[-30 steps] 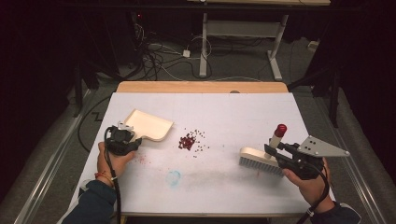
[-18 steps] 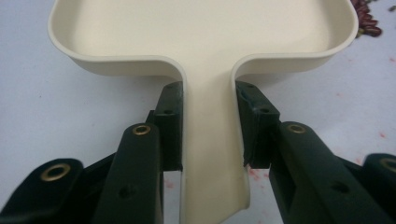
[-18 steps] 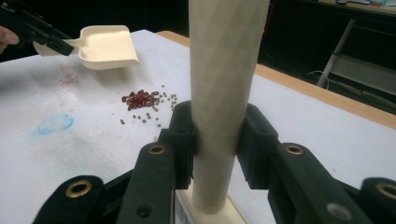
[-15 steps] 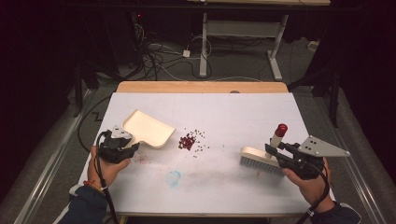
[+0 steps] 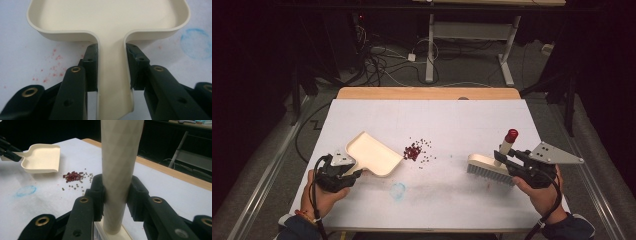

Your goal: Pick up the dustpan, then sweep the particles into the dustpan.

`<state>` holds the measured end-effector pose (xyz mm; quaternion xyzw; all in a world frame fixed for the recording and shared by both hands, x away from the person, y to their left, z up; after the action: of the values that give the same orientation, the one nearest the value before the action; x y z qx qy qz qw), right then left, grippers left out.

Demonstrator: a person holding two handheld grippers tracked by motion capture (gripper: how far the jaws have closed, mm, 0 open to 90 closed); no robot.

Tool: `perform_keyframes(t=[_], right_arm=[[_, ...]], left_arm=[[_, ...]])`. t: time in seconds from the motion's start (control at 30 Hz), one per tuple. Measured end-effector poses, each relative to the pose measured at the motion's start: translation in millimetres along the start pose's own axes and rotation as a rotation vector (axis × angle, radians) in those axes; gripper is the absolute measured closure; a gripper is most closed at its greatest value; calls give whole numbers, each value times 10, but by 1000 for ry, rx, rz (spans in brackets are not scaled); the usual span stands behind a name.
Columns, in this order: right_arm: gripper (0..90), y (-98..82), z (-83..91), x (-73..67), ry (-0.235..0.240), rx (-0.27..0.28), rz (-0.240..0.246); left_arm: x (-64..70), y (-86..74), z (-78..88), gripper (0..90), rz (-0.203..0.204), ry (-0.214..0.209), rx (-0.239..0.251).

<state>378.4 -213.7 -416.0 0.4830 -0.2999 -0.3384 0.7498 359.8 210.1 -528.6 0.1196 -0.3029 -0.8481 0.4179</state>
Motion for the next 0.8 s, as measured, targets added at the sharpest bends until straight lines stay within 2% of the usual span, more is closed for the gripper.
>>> perform_keyframes(t=[0.23, 0.57, 0.8], right_arm=[[700, -31, -14, -21, 3, -14, 4], [700, -37, -50, -30, 7, -17, 2], [700, -33, -83, -50, 12, -20, 4]], left_arm=[[66, -105, 9, 643, -19, -15, -18], [115, -156, -52, 643, -41, -39, -52], [131, -163, -65, 643, -48, -46, -56]])
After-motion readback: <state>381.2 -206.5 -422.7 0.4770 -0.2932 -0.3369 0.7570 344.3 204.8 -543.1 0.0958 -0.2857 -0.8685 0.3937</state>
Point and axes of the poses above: each handheld gripper's, and its own axes: z roughly backward along the jaws, y roughly out of its top, x roughly to its right, the point moved 10 cm from there along -z, roughly forward along the jaws, and after that the axes turned 6 degrees about -y, right-handed, at the moved point
